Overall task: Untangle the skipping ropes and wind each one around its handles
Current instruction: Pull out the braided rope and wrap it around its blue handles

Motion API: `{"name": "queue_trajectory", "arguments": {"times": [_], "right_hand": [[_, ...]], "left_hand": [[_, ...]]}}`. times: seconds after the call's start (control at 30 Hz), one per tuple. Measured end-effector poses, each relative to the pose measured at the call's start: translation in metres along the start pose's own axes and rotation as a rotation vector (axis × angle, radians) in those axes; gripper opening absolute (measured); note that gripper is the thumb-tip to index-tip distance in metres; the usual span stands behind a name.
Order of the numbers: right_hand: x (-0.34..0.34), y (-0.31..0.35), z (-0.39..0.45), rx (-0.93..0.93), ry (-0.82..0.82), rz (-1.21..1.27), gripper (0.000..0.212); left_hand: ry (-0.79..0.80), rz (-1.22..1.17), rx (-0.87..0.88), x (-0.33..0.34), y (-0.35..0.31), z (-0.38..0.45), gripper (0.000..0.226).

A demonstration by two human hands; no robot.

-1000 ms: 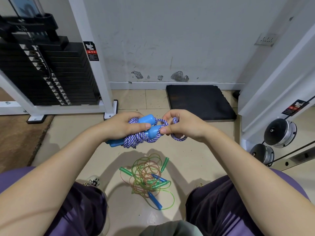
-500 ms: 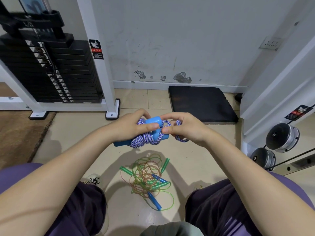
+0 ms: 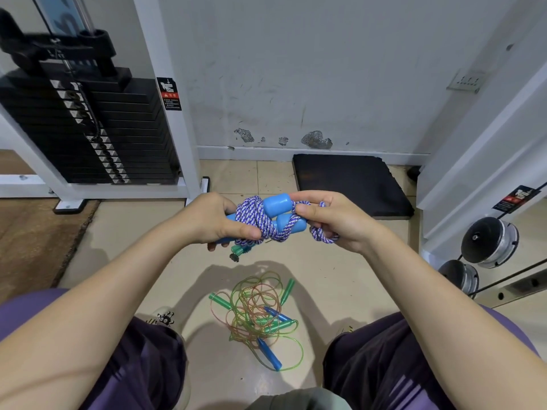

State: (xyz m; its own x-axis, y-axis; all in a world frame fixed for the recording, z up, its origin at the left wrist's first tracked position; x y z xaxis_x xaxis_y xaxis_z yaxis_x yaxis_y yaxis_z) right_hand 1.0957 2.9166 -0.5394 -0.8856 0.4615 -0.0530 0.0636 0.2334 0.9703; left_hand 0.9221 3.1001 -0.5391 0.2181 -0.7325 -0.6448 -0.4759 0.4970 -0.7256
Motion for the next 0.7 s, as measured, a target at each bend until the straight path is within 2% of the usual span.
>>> {"name": "queue_trajectory", "arguments": {"times": [0.07,0.17,0.3,0.43,0.47,0.57,0.6,0.7], "right_hand": [[0.003,-0.002,-0.001,0.002,-0.01,0.024,0.046],[0.007,-0.005,0.001,-0.013,-0.028,0.03,0.04],[0.008,-0.01,0.003,-0.036,-0.023,0.037,0.049],[0.009,-0.013,0.003,-0.051,-0.005,0.047,0.048],[0.009,-0.014,0.003,-0.051,-0.004,0.058,0.048],[0.007,-0.013,0.003,-0.066,0.013,0.083,0.04],[0.008,-0.013,0.003,-0.069,0.01,0.07,0.034],[0.01,-0.013,0.003,-0.038,-0.047,0.023,0.027]], "left_hand": [[-0.016,0.006,0.01,0.003,-0.002,-0.003,0.098],[-0.008,0.006,0.034,0.012,-0.005,-0.005,0.075],[-0.055,-0.045,0.027,0.013,-0.007,-0.005,0.054],[-0.056,-0.083,0.026,0.015,-0.008,-0.008,0.071],[-0.061,-0.1,0.034,0.016,-0.01,-0.009,0.068],[-0.086,-0.145,0.053,0.016,-0.014,-0.009,0.037],[-0.087,-0.135,0.062,0.017,-0.013,-0.008,0.037],[-0.088,-0.006,0.093,0.02,-0.005,-0.003,0.066]]}}
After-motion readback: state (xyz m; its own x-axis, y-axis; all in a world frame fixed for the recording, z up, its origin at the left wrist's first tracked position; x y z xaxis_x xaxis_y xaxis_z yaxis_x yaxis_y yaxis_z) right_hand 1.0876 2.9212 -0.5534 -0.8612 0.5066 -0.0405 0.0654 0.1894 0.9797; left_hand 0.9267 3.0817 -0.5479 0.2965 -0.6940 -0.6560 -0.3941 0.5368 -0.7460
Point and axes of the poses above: each hand's wrist, its own z-axis towards the middle knuckle, its own x-axis out of the palm, y = z × x, the point moved 1 cm from there along z, towards the middle knuckle, and after that the axes turned 3 degrees about -y, right-handed, at the moved point
